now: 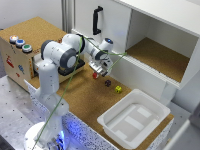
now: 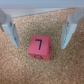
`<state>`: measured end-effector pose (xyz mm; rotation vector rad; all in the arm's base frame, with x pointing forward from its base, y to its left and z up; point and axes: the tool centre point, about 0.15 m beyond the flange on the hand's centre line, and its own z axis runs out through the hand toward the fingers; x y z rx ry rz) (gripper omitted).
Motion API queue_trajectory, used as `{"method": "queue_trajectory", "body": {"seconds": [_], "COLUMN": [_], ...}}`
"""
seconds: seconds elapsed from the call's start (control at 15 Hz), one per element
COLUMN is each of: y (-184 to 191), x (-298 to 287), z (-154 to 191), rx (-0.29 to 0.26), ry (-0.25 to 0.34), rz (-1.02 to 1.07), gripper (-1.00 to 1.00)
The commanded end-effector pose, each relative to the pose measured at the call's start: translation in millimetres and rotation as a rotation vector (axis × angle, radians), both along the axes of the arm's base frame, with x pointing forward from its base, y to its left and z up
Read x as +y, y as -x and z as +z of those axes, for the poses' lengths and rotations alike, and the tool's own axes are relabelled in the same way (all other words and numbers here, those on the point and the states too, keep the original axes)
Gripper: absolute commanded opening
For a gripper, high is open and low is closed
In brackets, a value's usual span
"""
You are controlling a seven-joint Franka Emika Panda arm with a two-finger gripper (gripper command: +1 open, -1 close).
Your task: Place the pink object on the table
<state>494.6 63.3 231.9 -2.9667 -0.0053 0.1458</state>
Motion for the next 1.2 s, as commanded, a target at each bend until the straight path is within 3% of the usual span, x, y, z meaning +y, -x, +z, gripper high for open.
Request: {"method": "queue_trajectory", "body": {"seconds": [0.0, 0.67, 1.07, 1.13], "y": [4, 4, 35, 44], "x": [5, 5, -10, -9], "z": [10, 10, 64, 72], "rx": [-0.005, -0.005, -0.220, -0.237], "ry": [0.010, 0.010, -0.030, -0.014], "rz": [-0.017, -0.017, 0.069, 0.090], "gripper": [1.00, 1.00, 1.00, 1.00]}}
